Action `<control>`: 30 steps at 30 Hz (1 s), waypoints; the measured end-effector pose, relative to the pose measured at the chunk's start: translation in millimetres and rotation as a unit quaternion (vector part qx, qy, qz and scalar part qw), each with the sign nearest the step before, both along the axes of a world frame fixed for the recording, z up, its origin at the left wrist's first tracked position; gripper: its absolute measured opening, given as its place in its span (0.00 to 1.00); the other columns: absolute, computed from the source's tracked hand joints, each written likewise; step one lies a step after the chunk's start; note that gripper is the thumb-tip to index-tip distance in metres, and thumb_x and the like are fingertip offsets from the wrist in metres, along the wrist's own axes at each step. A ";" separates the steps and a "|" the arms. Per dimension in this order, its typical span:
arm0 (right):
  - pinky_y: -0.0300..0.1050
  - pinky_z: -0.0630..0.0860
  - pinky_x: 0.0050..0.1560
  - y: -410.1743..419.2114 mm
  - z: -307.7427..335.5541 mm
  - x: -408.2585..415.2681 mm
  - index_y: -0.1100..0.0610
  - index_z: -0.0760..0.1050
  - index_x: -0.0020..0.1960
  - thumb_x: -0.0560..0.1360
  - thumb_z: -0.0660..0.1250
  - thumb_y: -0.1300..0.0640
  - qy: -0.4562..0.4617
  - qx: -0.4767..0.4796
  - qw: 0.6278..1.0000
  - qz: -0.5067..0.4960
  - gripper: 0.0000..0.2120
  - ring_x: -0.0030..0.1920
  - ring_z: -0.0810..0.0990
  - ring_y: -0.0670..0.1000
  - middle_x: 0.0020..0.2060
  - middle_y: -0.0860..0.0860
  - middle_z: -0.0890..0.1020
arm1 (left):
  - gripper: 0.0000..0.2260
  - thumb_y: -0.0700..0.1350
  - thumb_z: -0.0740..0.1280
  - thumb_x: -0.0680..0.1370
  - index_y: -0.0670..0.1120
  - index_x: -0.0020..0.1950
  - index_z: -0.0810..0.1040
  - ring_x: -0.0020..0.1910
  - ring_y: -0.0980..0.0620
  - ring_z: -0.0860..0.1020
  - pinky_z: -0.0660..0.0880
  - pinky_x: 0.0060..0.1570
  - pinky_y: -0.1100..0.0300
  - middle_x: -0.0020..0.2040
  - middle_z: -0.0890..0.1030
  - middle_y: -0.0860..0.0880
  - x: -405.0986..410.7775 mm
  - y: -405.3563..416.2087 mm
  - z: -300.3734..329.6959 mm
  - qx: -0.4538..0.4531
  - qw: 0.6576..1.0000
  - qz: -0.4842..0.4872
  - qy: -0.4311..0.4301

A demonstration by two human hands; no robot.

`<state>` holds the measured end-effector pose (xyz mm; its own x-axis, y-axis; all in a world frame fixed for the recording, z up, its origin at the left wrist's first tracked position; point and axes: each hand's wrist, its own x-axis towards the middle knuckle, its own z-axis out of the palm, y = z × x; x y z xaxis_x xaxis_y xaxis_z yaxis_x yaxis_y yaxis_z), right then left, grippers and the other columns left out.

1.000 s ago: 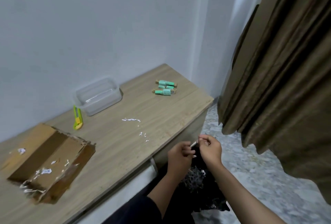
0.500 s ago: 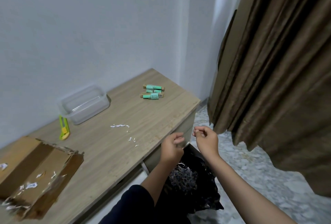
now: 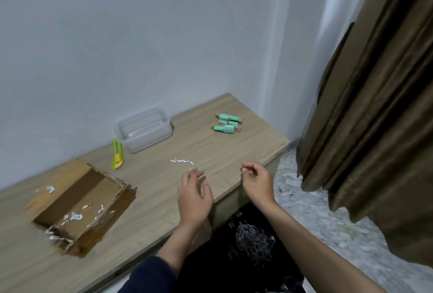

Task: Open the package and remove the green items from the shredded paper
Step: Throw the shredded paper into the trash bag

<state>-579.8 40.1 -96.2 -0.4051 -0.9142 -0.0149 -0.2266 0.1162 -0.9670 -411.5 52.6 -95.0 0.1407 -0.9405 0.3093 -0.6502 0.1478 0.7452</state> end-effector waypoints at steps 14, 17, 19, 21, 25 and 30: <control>0.49 0.63 0.71 -109.2 1.4 114.0 0.51 0.70 0.68 0.73 0.64 0.51 0.313 -0.052 0.849 0.423 0.23 0.71 0.66 0.52 0.71 0.51 0.69 | 0.38 0.66 0.41 0.70 0.51 0.77 0.48 0.77 0.51 0.42 0.43 0.71 0.39 0.79 0.43 0.51 93.1 -5.3 -28.5 0.251 0.933 0.089 -0.241; 0.51 0.62 0.72 -130.8 -2.5 124.6 0.52 0.69 0.69 0.74 0.62 0.50 0.367 -0.046 0.801 0.471 0.23 0.72 0.64 0.53 0.72 0.51 0.67 | 0.36 0.66 0.44 0.72 0.52 0.77 0.49 0.77 0.51 0.43 0.43 0.71 0.39 0.79 0.44 0.52 94.4 -5.3 -30.3 0.247 0.936 0.094 -0.234; 0.50 0.61 0.73 -136.2 -3.5 123.9 0.53 0.69 0.69 0.76 0.60 0.51 0.393 -0.036 0.772 0.498 0.22 0.72 0.64 0.53 0.72 0.51 0.68 | 0.36 0.66 0.45 0.72 0.52 0.77 0.49 0.77 0.51 0.43 0.43 0.71 0.39 0.79 0.44 0.52 94.1 -5.3 -30.8 0.245 0.937 0.097 -0.228; 0.46 0.59 0.73 -135.0 -3.5 116.7 0.55 0.69 0.69 0.76 0.59 0.55 0.398 -0.033 0.758 0.516 0.22 0.72 0.64 0.52 0.72 0.52 0.68 | 0.37 0.66 0.44 0.70 0.52 0.77 0.50 0.77 0.52 0.44 0.43 0.71 0.39 0.79 0.44 0.52 93.6 -5.1 -30.1 0.241 0.938 0.100 -0.229; 0.45 0.60 0.73 -116.1 -2.4 91.1 0.57 0.70 0.68 0.74 0.62 0.58 0.371 -0.023 0.758 0.536 0.22 0.71 0.65 0.50 0.70 0.51 0.70 | 0.37 0.66 0.45 0.70 0.52 0.77 0.52 0.77 0.51 0.45 0.44 0.71 0.38 0.79 0.47 0.52 92.9 -4.9 -30.2 0.234 0.940 0.105 -0.224; 0.40 0.61 0.68 -82.7 -7.9 67.7 0.58 0.76 0.62 0.71 0.70 0.52 0.371 -0.066 0.757 0.534 0.22 0.67 0.71 0.52 0.66 0.53 0.75 | 0.33 0.64 0.50 0.74 0.52 0.76 0.53 0.77 0.51 0.46 0.44 0.71 0.38 0.79 0.48 0.51 92.0 -4.7 -30.0 0.231 0.940 0.106 -0.225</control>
<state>-512.1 -42.6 -104.1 0.7135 -0.7001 -0.0262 -0.6101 -0.6025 -0.5146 -319.5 47.9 -125.0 0.2936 -0.9545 -0.0522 -0.8936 -0.2934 0.3396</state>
